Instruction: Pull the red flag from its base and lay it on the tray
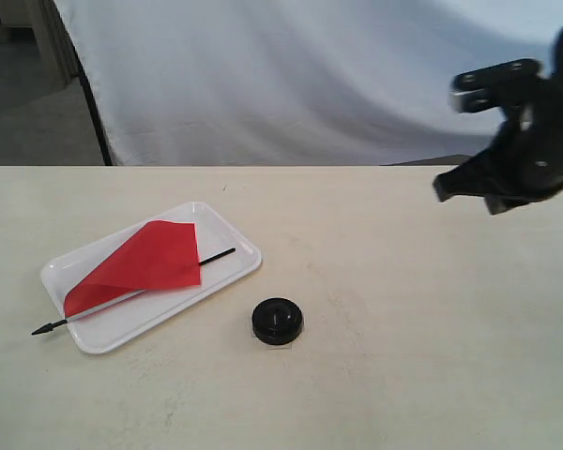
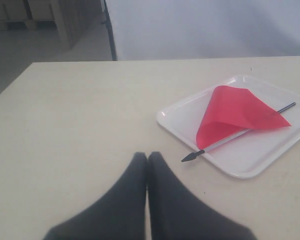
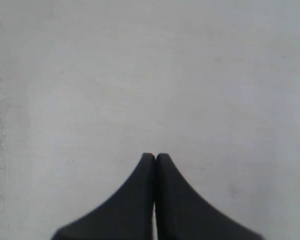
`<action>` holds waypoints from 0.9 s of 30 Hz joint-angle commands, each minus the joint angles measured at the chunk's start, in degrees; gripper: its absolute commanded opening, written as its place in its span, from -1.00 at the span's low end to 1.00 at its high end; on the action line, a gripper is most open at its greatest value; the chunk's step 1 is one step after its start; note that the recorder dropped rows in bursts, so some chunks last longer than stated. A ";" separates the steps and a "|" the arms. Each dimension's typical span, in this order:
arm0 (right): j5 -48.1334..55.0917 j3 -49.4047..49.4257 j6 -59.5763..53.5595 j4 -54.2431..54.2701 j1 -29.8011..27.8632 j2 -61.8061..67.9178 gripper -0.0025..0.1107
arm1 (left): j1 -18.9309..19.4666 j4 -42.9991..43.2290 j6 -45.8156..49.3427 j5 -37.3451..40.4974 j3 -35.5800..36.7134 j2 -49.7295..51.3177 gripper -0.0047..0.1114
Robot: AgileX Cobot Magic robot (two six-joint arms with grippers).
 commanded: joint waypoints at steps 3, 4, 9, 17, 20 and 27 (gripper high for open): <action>-13.02 16.48 5.28 2.53 -8.82 -21.69 -0.95 | -0.11 0.15 -0.36 -0.26 0.09 -0.19 -0.92; -15.00 18.20 6.05 2.53 -9.56 -24.61 -0.95 | -0.11 0.15 -0.36 -0.26 0.09 -0.19 -0.92; -22.64 25.85 6.88 2.41 -10.94 -41.33 -0.95 | -0.11 0.15 -0.36 -0.26 0.09 -0.19 -0.92; -34.70 36.37 8.41 2.66 -10.84 -64.20 -0.95 | -0.11 0.15 -0.36 -0.26 0.09 -0.19 -0.92; -41.18 40.96 8.24 2.92 -10.84 -71.50 -0.95 | -0.11 0.15 -0.36 -0.26 0.09 -0.19 -0.92; -47.47 47.45 8.37 2.92 -10.84 -87.54 -0.95 | -0.11 0.15 -0.36 -0.26 0.09 -0.19 -0.92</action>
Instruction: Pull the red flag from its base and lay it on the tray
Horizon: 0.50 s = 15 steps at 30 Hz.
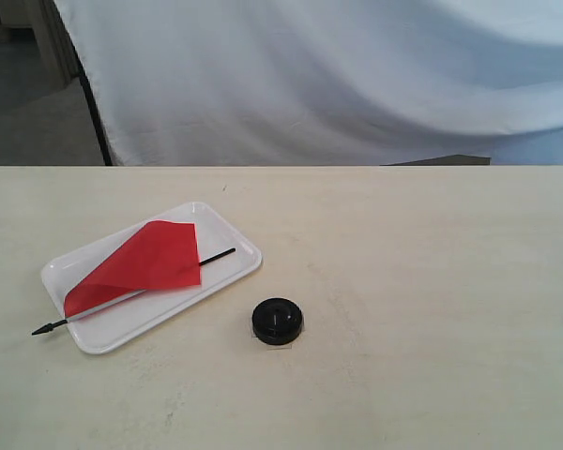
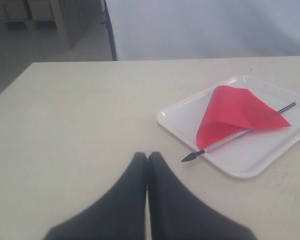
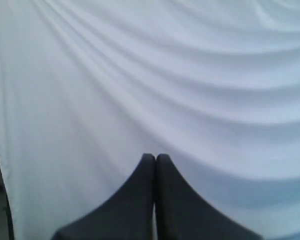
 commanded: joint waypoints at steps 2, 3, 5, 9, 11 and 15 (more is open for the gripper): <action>-2.52 2.89 0.36 0.24 -0.26 -10.35 -0.95 | -0.11 0.15 -0.36 -0.26 0.09 -0.19 -0.92; -2.85 3.23 0.36 0.24 -0.26 -10.35 -0.95 | -0.11 0.15 -0.36 -0.26 0.09 -0.19 -0.92; -1.70 3.23 1.31 0.99 -0.15 -10.35 -0.95 | -0.11 0.15 -0.36 -0.26 0.09 -0.19 -0.92; -1.59 3.23 2.53 1.13 -0.15 -10.35 -0.95 | -0.11 0.15 -0.36 -0.26 0.09 -0.19 -0.92; -1.32 3.23 2.53 1.13 -0.15 -10.35 -0.95 | -0.11 0.15 -0.36 -0.26 0.09 -0.19 -0.92; -1.20 3.23 2.53 1.13 -0.15 -10.35 -0.95 | -0.11 0.15 -0.36 -0.26 0.09 -0.19 -0.92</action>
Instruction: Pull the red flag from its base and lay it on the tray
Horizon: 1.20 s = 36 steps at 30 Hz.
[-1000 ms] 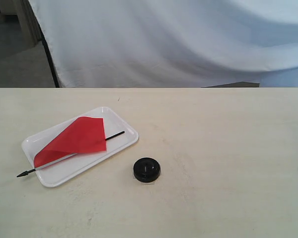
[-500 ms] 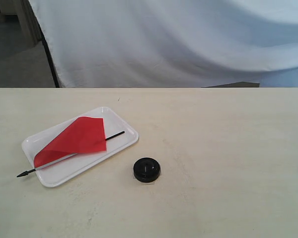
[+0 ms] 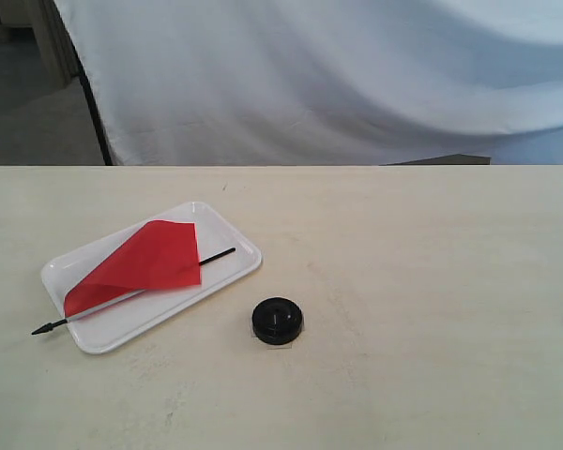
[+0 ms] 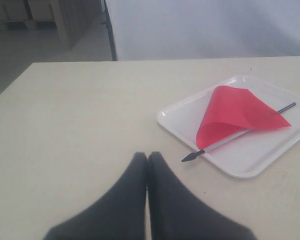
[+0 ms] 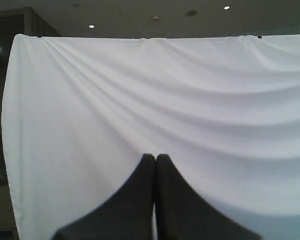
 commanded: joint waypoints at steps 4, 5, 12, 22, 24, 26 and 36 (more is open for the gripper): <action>8.39 0.46 0.42 0.29 -0.15 -0.30 -0.95 | -0.11 0.15 -0.36 -0.26 0.09 -0.19 -0.92; 9.84 1.09 0.27 0.18 -0.15 -0.30 -0.95 | -0.11 0.15 -0.36 -0.26 0.09 -0.19 -0.92; 9.77 11.31 -0.01 -0.12 -0.15 -0.30 -0.95 | -0.11 0.15 -0.36 -0.26 0.09 -0.19 -0.92; 12.36 19.78 0.41 0.01 -0.15 -0.30 -0.95 | -0.11 0.15 -0.36 -0.26 0.09 -0.19 -0.92; 12.37 19.78 0.41 0.15 -0.15 -0.30 -0.95 | -0.11 0.15 -0.36 -0.26 0.09 -0.19 -0.92; 13.50 19.78 0.41 1.88 -0.15 -0.30 -0.95 | -0.11 0.15 -0.36 -0.26 0.09 -0.19 -0.92; 16.92 19.78 1.64 2.83 -0.15 -0.30 -0.95 | -0.11 0.15 -0.36 -0.26 0.09 -0.19 -0.92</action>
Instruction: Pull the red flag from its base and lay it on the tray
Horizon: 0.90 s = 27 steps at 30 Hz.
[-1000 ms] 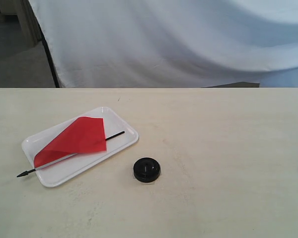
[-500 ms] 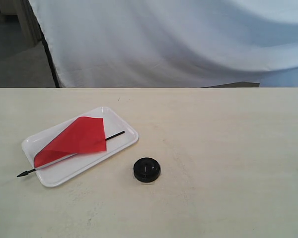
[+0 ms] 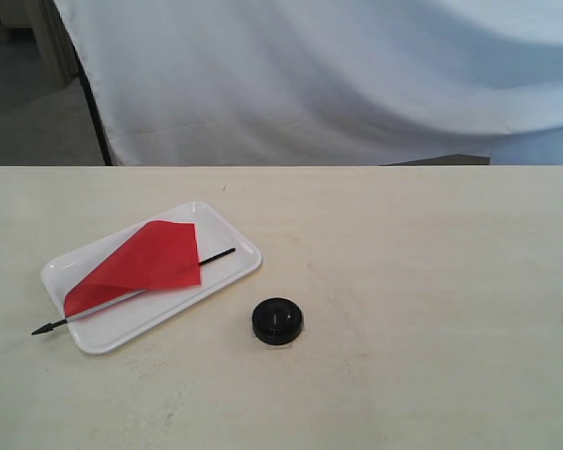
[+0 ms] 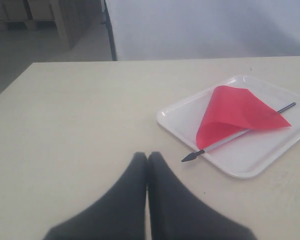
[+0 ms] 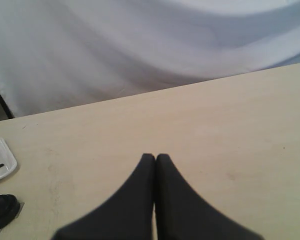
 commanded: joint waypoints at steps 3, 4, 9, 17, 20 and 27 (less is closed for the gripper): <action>0.33 0.13 -0.52 -0.41 -0.15 -0.30 -0.95 | -0.11 0.15 -0.36 -0.26 0.09 -0.19 -0.92; 0.33 0.13 -0.65 -0.70 -0.15 -0.30 -0.95 | -0.11 0.15 -0.36 -0.26 0.09 -0.19 -0.92; -0.05 0.13 -1.38 -1.02 -0.15 -0.30 -0.95 | -0.11 0.15 -0.36 -0.26 0.09 -0.19 -0.92; -1.13 0.13 -8.28 -1.35 -0.15 -0.30 -0.95 | -0.11 0.15 -0.36 -0.26 0.09 -0.19 -0.92; -1.13 0.13 -9.57 -1.35 -0.15 -0.30 -0.95 | -0.11 0.15 -0.36 -0.26 0.09 -0.19 -0.92; 1.87 0.13 -9.56 -1.35 -0.15 -0.30 -0.95 | -0.11 0.15 -0.36 -0.26 0.09 -0.19 -0.92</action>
